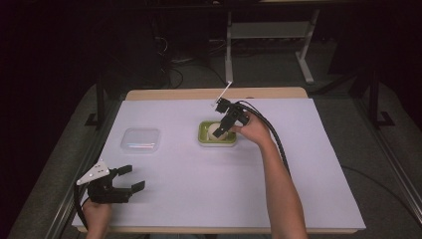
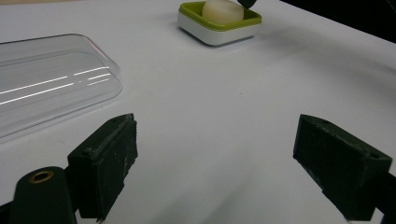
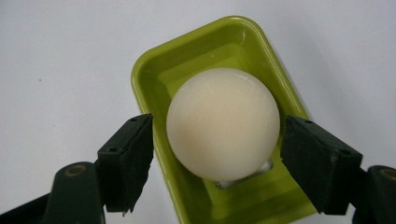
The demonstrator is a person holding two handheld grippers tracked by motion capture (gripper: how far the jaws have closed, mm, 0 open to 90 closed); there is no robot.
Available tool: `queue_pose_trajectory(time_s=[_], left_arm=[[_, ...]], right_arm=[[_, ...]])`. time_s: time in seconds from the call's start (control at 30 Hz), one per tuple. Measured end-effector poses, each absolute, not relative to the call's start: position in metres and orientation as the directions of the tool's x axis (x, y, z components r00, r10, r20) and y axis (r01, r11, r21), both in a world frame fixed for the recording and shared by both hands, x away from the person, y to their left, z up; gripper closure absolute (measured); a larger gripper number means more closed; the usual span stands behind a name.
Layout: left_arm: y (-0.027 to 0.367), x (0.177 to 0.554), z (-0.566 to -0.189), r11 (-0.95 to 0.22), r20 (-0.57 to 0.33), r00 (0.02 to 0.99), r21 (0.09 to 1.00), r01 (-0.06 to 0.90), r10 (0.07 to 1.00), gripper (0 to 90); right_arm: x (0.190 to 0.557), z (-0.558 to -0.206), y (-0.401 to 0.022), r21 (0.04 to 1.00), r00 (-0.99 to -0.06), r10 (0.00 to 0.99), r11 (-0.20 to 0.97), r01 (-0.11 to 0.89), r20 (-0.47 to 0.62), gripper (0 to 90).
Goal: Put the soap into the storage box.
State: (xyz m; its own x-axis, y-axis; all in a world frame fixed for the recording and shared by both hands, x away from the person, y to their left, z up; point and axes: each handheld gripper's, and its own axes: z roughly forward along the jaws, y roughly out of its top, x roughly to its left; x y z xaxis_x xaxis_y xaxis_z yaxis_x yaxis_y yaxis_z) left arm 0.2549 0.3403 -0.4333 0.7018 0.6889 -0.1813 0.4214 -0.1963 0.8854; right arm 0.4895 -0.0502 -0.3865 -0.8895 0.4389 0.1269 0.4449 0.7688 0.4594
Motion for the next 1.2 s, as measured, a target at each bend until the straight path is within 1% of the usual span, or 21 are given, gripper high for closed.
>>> queue_pose_trajectory(time_s=[0.07, 0.13, 0.2, 0.37, 0.57, 0.67, 0.73, 0.9, 1.07, 1.2], left_arm=[[0.34, 0.255, -0.433, -0.203, -0.178, 0.703, 0.883, 0.423, 0.689, 13.2], [0.34, 0.255, -0.433, -0.203, -0.178, 0.704, 0.884, 0.422, 0.688, 13.2], [0.339, 0.255, -0.433, -0.202, -0.18, 0.704, 0.884, 0.422, 0.687, 13.2], [0.339, 0.255, -0.433, -0.208, -0.177, 0.704, 0.881, 0.424, 0.688, 13.1], [0.34, 0.255, -0.433, -0.207, -0.176, 0.703, 0.882, 0.423, 0.689, 13.1], [0.339, 0.255, -0.433, -0.207, -0.178, 0.703, 0.881, 0.426, 0.689, 13.1], [0.339, 0.255, -0.433, -0.207, -0.176, 0.703, 0.881, 0.425, 0.689, 13.2], [0.339, 0.254, -0.434, -0.204, -0.179, 0.702, 0.882, 0.426, 0.69, 13.2], [0.338, 0.255, -0.434, -0.209, -0.176, 0.702, 0.88, 0.426, 0.69, 13.1], [0.338, 0.255, -0.434, -0.213, -0.173, 0.702, 0.879, 0.426, 0.691, 13.1]], right_arm=[[0.486, -0.385, -0.054, 0.481, -0.894, 0.437, 0.765, 0.429, 0.102, 25.4], [0.484, -0.385, -0.059, 0.484, -0.891, 0.437, 0.756, 0.44, 0.127, 25.3], [0.481, -0.384, -0.064, 0.493, -0.893, 0.433, 0.755, 0.432, 0.121, 25.3], [0.475, -0.385, -0.074, 0.5, -0.888, 0.429, 0.74, 0.449, 0.163, 25.1], [0.467, -0.386, -0.083, 0.517, -0.892, 0.423, 0.733, 0.442, 0.162, 25.2], [0.462, -0.385, -0.086, 0.528, -0.89, 0.419, 0.723, 0.446, 0.179, 25.1], [0.458, -0.384, -0.088, 0.54, -0.894, 0.418, 0.72, 0.436, 0.163, 25.2], [0.452, -0.386, -0.093, 0.537, -0.892, 0.411, 0.717, 0.445, 0.19, 25.2], [0.443, -0.387, -0.099, 0.562, -0.892, 0.406, 0.699, 0.443, 0.198, 25.3], [0.434, -0.387, -0.103, 0.571, -0.895, 0.406, 0.697, 0.433, 0.184, 25.3]])
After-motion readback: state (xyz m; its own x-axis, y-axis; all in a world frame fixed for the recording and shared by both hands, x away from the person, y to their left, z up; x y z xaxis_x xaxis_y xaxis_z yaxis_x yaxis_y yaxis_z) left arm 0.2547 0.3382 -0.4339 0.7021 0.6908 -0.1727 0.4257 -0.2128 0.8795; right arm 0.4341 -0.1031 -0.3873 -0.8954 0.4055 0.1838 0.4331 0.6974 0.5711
